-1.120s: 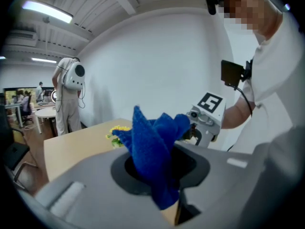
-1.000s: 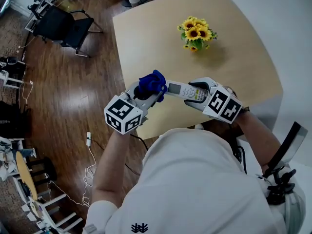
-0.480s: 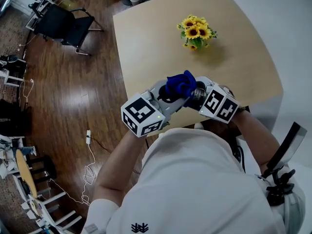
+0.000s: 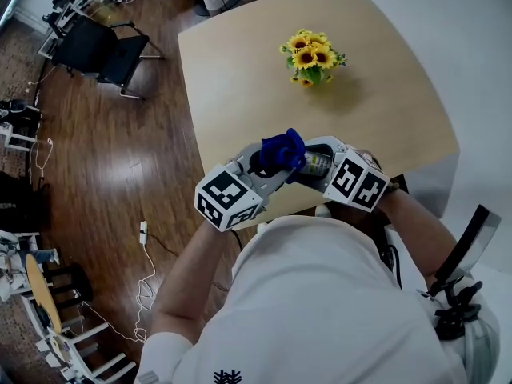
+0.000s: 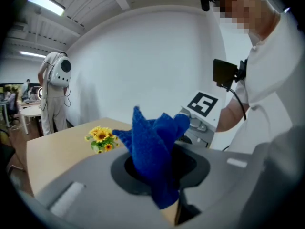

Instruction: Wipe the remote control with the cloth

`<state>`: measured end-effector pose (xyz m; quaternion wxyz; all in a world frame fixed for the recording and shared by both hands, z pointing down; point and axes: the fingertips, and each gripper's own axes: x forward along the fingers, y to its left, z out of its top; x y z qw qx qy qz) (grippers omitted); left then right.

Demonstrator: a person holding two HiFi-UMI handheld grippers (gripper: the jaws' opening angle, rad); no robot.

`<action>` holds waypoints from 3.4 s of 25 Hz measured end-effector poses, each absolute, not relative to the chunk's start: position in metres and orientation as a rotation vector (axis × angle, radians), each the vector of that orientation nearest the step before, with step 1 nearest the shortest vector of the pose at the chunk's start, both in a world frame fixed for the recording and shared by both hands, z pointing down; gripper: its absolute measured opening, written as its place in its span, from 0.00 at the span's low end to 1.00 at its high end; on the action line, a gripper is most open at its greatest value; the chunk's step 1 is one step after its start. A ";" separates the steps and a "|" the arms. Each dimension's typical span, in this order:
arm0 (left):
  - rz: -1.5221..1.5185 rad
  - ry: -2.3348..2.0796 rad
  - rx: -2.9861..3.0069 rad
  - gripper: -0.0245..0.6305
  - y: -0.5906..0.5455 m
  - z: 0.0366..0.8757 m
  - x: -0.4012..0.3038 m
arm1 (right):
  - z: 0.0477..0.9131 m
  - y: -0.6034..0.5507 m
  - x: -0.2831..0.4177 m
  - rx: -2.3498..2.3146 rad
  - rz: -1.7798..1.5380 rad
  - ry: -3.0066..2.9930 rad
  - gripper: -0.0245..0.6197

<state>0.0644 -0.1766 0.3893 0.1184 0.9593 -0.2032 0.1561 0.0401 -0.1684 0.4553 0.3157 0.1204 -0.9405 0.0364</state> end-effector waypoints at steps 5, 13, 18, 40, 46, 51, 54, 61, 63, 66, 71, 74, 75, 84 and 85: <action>0.512 -0.720 2.760 0.20 -0.187 0.403 0.031 | 0.464 -0.171 0.057 0.341 0.123 -2.459 0.44; 0.517 -0.967 2.637 0.20 -0.198 0.422 -0.038 | 0.488 -0.198 0.084 0.477 0.216 -2.432 0.44; 0.445 -1.024 2.571 0.20 -0.186 0.430 -0.057 | 0.525 -0.226 0.091 0.636 0.312 -2.379 0.44; 0.366 -1.054 2.431 0.20 -0.107 0.443 -0.103 | 0.685 -0.282 0.066 1.028 0.505 -2.070 0.44; 0.346 -1.044 2.427 0.20 -0.103 0.445 -0.111 | 0.701 -0.281 0.060 1.015 0.508 -2.019 0.44; 0.323 -1.029 2.438 0.20 -0.098 0.450 -0.117 | 0.705 -0.278 0.057 1.005 0.496 -1.982 0.44; 0.323 -1.033 2.426 0.20 -0.099 0.449 -0.120 | 0.711 -0.277 0.059 1.000 0.506 -1.967 0.44; 0.301 -1.020 2.434 0.20 -0.103 0.450 -0.120 | 0.715 -0.276 0.058 0.962 0.543 -1.980 0.45; 0.291 -1.013 2.445 0.20 -0.105 0.451 -0.119 | 0.716 -0.276 0.057 0.938 0.537 -1.989 0.46; 0.287 -1.015 2.442 0.20 -0.111 0.445 -0.119 | 0.709 -0.277 0.061 0.938 0.520 -1.990 0.46; 0.259 -0.985 2.464 0.20 -0.104 0.436 -0.129 | 0.680 -0.257 0.072 1.001 0.527 -1.970 0.48; 0.238 -0.928 2.497 0.20 -0.101 0.441 -0.131 | 0.671 -0.238 0.090 1.061 0.544 -1.949 0.51; 0.221 -0.892 2.516 0.20 -0.101 0.443 -0.128 | 0.667 -0.229 0.099 1.091 0.550 -1.934 0.51; 0.261 -0.578 2.524 0.20 -0.061 0.498 -0.139 | 0.624 -0.092 0.124 1.252 0.633 -1.843 0.51; 0.278 -0.572 2.526 0.20 -0.058 0.504 -0.142 | 0.621 -0.078 0.121 1.250 0.651 -1.849 0.51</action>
